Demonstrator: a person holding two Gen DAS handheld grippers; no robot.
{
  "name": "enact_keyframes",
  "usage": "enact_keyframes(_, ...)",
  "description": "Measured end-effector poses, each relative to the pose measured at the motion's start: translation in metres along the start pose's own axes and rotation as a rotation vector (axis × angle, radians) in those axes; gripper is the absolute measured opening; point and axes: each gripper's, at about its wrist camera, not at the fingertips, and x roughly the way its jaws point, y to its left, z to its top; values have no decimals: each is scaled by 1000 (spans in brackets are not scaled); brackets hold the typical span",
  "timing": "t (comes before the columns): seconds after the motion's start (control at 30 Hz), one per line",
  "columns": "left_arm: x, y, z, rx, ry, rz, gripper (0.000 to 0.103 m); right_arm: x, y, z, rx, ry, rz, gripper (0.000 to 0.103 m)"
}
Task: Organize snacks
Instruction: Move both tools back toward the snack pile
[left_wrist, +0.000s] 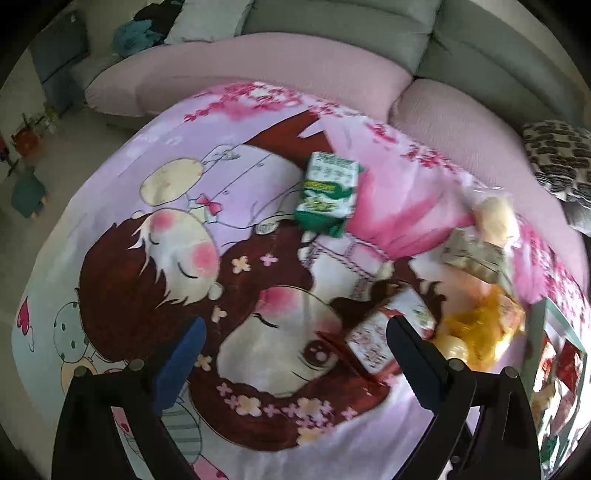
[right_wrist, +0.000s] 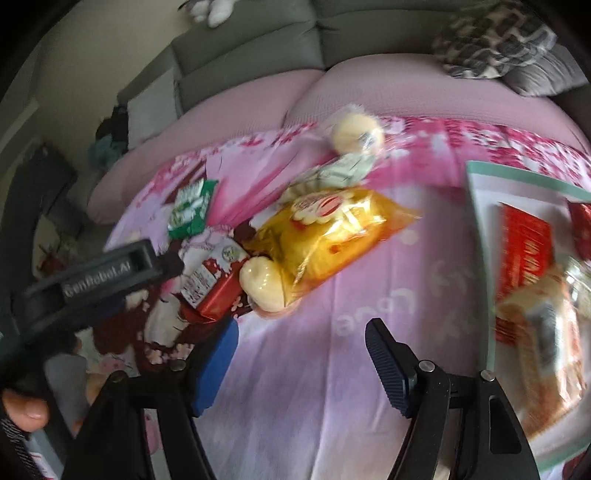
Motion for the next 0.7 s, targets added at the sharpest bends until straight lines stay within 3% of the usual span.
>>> enact_keyframes(0.2,14,18,5,-35,26,41,98,29,16,4,-103,13,-84,74)
enact_keyframes(0.43,26,20,5,-51,66,20,98,47,39,0,-248,-24,-192,75)
enact_keyframes(0.63,24,23,6,-67,70,1,98,51,39,2,-247,-58,-186,74)
enact_keyframes(0.7,23,24,7,-68,66,-7,98,51,39,2,-241,-69,-186,67)
